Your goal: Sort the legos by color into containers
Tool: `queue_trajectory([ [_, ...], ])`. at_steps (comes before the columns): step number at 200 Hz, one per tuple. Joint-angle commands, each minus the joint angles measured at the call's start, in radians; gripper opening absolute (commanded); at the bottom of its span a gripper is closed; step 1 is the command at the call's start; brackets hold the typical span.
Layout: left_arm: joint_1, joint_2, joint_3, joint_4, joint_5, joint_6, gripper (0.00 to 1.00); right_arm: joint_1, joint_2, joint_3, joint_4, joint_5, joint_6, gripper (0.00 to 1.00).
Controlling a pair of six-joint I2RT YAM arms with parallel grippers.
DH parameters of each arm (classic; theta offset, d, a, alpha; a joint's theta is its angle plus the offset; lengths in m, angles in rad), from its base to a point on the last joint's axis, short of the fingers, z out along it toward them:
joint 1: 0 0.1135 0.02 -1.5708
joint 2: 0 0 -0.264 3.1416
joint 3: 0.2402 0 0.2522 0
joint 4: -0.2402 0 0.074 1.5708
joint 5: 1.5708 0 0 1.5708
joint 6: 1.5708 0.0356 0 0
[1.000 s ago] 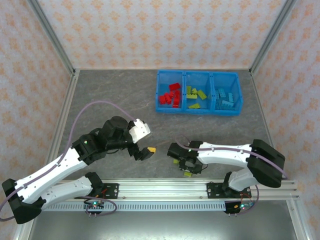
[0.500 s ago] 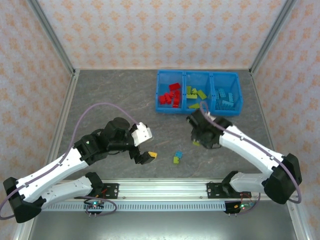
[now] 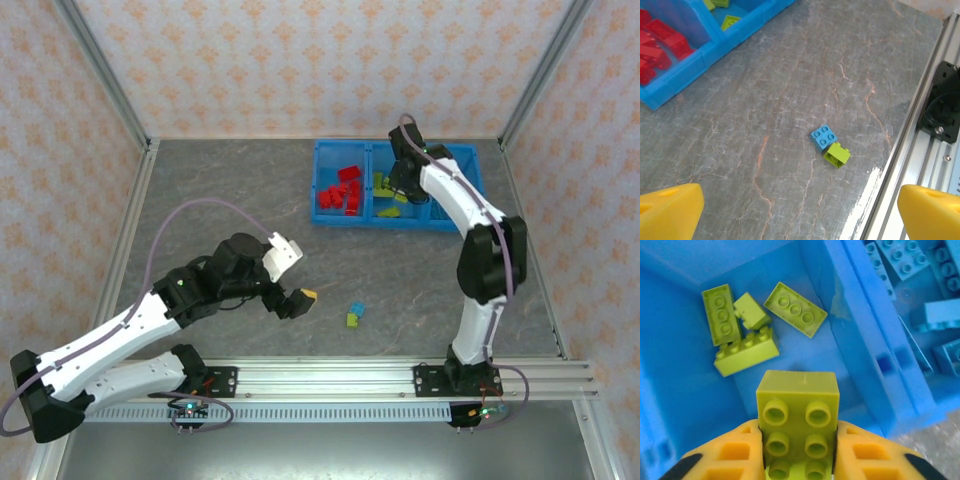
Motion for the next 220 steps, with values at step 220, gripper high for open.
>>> queue_trajectory([
  [220,-0.009,0.028,-0.061,0.113,-0.189,-0.008,1.00,0.705,-0.631,-0.680,-0.114,-0.241,0.536,0.68],
])
